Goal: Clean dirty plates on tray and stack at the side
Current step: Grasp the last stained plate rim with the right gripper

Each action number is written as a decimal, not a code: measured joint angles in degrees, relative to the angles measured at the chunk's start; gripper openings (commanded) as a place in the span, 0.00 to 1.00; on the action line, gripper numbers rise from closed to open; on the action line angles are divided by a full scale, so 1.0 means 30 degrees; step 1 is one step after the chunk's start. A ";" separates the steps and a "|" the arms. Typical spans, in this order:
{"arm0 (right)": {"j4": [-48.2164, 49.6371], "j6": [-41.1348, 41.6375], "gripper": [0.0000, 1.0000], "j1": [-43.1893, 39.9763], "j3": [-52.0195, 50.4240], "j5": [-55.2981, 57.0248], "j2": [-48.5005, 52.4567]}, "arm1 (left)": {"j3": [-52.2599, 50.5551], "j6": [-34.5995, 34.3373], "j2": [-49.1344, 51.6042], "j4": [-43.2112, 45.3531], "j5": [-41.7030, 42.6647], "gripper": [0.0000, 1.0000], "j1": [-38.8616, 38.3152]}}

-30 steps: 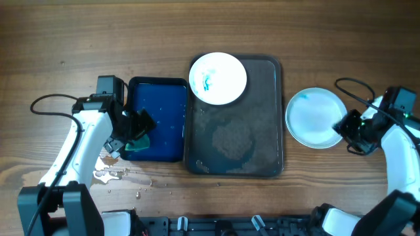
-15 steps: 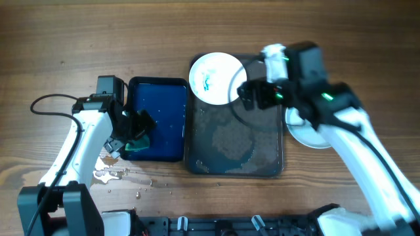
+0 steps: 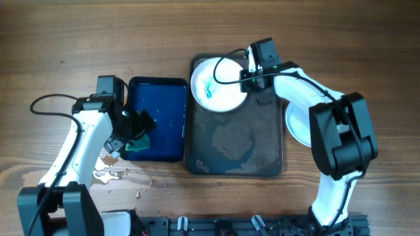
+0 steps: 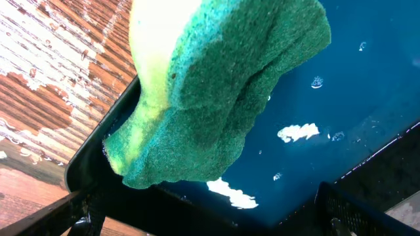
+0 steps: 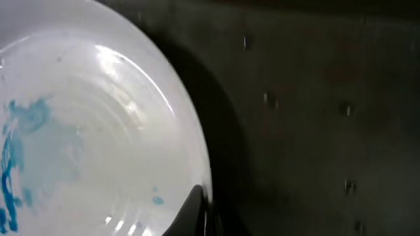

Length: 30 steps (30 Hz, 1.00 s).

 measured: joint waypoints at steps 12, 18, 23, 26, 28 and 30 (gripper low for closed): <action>-0.8612 0.2980 0.04 0.0189 -0.2601 0.0117 -1.1001 | 0.0000 0.0000 -0.0015 0.0000 0.0000 1.00 0.0000; 0.0838 0.7366 0.04 0.0503 -1.0826 -0.2273 -0.9384 | 0.0000 -0.0007 -0.0015 0.0459 0.0969 1.00 0.0000; 0.1100 0.7854 0.09 0.0503 -1.1380 -0.2280 -0.9384 | 0.0000 -0.0007 -0.0015 0.0532 0.2667 0.96 -0.0022; 0.0627 0.7300 0.09 0.0503 -1.1380 -0.2186 -0.9384 | 0.0000 0.0066 -0.0015 0.0532 0.1428 0.75 -0.0299; 0.0576 0.7096 0.10 0.0503 -1.1380 -0.2062 -0.9384 | 0.0000 0.0000 -0.0015 0.0721 0.0022 0.73 -0.0510; 0.0597 0.6980 0.10 0.0503 -1.1380 -0.1887 -0.9384 | 0.0000 0.0036 0.0007 0.1173 -0.1515 0.56 -0.0787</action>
